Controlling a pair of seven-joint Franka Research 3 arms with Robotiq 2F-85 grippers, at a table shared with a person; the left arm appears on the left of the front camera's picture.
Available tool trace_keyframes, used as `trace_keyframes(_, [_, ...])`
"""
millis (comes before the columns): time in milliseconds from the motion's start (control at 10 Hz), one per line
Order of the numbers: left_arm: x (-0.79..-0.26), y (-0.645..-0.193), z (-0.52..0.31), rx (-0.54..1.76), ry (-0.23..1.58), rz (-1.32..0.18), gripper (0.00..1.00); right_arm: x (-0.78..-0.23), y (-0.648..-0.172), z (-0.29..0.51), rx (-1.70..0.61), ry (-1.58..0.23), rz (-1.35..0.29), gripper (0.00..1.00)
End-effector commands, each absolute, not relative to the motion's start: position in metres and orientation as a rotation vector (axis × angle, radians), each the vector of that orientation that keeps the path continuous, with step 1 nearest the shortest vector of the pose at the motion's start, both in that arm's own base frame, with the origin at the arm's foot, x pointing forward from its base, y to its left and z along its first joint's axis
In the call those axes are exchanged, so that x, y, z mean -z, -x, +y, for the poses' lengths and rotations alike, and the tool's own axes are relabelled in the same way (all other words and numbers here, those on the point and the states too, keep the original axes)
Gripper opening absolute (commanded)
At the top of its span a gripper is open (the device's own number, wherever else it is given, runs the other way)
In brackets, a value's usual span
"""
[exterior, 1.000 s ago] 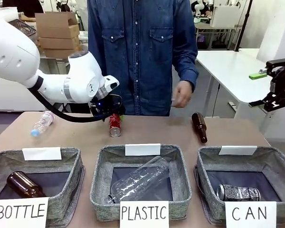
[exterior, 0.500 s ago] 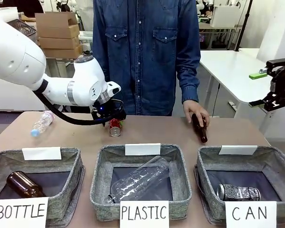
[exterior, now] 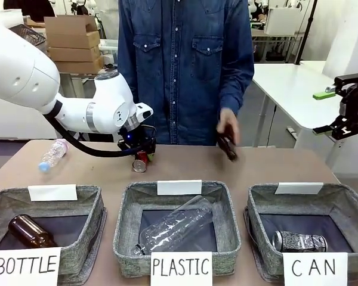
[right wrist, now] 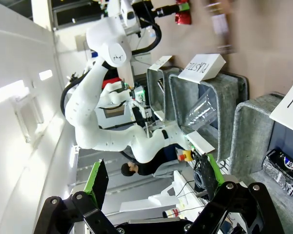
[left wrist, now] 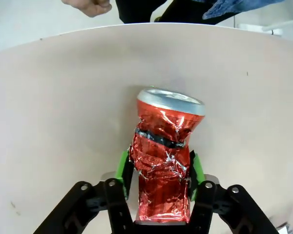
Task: Sort the can waste into the basket.
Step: Pick up the can waste from the table and place it in the right Fabric basket.
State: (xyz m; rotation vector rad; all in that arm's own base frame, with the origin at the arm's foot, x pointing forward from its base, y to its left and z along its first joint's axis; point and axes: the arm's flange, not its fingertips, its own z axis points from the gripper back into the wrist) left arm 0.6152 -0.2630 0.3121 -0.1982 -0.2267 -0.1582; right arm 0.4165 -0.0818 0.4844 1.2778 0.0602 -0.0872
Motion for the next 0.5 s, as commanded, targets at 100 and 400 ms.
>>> trace_keyframes(100, [-0.313,-0.616,-0.263,0.128,0.179,-0.212,0.07,-0.486,-0.415,-0.085,0.068,-1.278,0.059,1.0])
trace_keyframes(400, [-0.335,-0.609,-0.244,0.13,0.169,-0.217,0.0,-0.486,-0.415,-0.085,0.068,-1.278,0.059,1.0])
